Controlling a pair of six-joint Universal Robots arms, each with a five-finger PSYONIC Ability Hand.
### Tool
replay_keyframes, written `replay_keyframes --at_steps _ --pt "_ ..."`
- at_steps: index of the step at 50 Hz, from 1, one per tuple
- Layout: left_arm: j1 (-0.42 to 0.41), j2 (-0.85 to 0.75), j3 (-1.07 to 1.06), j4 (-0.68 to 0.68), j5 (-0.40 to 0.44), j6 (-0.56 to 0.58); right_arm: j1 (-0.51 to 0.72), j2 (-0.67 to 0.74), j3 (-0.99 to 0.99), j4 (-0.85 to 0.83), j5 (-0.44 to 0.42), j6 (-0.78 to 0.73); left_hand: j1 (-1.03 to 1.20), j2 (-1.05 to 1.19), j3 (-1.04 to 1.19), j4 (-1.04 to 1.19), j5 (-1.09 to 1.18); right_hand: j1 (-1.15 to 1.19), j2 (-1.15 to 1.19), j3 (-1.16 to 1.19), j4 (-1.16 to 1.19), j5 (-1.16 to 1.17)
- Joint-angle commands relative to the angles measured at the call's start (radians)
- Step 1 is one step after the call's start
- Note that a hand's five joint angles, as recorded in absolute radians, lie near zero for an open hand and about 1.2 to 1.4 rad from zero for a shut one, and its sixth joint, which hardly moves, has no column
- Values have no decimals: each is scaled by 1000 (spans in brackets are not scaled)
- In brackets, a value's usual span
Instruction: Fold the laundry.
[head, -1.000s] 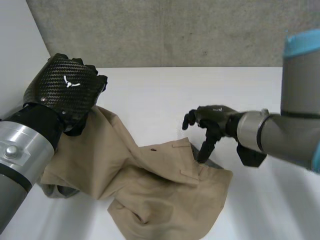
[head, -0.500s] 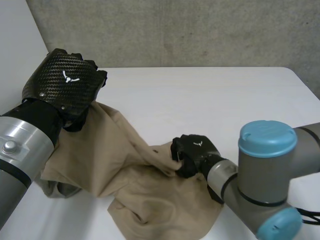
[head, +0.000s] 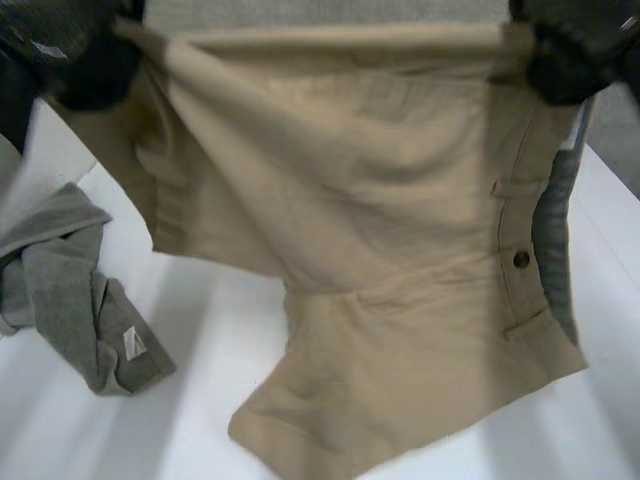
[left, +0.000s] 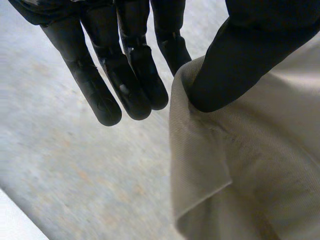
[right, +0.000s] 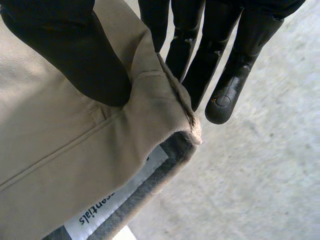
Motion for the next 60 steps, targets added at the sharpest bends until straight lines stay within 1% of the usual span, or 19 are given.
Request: replay_keyframes --at_steps 1,7,12,16,23,24,25,31,34,36,41,42,43,44,45,46,47,54,60 --pt "-54 110 60 -32 -37 -22 -9 -104 -138 174 -9 -10 272 203 205 196 239 413 225 220 209 234" --pt "-106 133 148 -111 -72 -22 -7 -128 -221 276 -7 -53 272 203 205 196 239 413 225 220 209 234" --pt "-107 107 149 -124 -81 -19 -12 -124 -240 294 -7 -56 272 203 205 196 239 413 225 220 209 234" --pt "-101 35 149 -122 -81 -14 -17 -90 -234 300 -13 -56 272 203 205 196 239 413 225 220 209 234" --pt "-52 -203 231 -110 -64 -2 -23 160 -289 298 -29 -56 272 203 205 196 239 413 225 220 209 234" --pt "-46 -235 246 -107 -63 -1 -23 224 -321 297 -28 -56 272 203 205 196 239 413 225 220 209 234" --pt "-32 -308 276 -96 -55 6 -23 256 -336 297 -32 -56 272 203 205 196 239 413 225 220 209 234" --pt "37 -528 393 -9 -5 16 -12 474 -483 249 -19 -39 272 203 205 196 239 413 225 220 209 234" --pt "74 -652 471 87 14 19 -7 599 -569 145 17 -26 272 203 205 196 239 413 225 220 209 234" --pt "83 -750 528 176 18 22 -6 683 -623 35 63 -24 272 203 205 196 239 413 225 220 209 234" --pt "89 -929 660 305 15 47 -3 833 -698 -188 143 -42 272 203 205 196 239 413 225 220 209 234" --pt "89 -956 678 315 17 53 -3 861 -706 -220 145 -47 215 145 148 138 181 413 225 220 209 234" --pt "88 -981 694 322 18 58 -1 887 -714 -248 140 -52 75 5 8 -2 41 413 225 220 209 234" --pt "86 -1028 727 324 15 70 0 939 -726 -284 137 -71 -531 -601 -598 -608 -565 243 54 50 38 64" --pt "86 -1044 737 324 12 75 0 958 -730 -288 136 -84 -846 -915 -913 -922 -879 -93 -282 -286 -298 -272" --pt "87 -1061 743 324 11 79 0 978 -735 -286 136 -101 -949 -1019 -1016 -1026 -983 -582 -770 -775 -786 -761" --pt "88 -1084 745 332 6 87 0 1011 -744 -276 140 -140 -923 -993 -990 -1000 -957 -809 -997 -1002 -1013 -987" --pt "78 -1099 734 332 -14 99 0 1031 -734 -178 142 -188 -949 -1019 -1016 -1026 -983 -809 -997 -1002 -1013 -987" --pt "61 -1056 644 312 -110 101 -15 914 -648 -50 136 -128 -949 -1019 -1016 -1026 -983 -809 -997 -1002 -1013 -987"
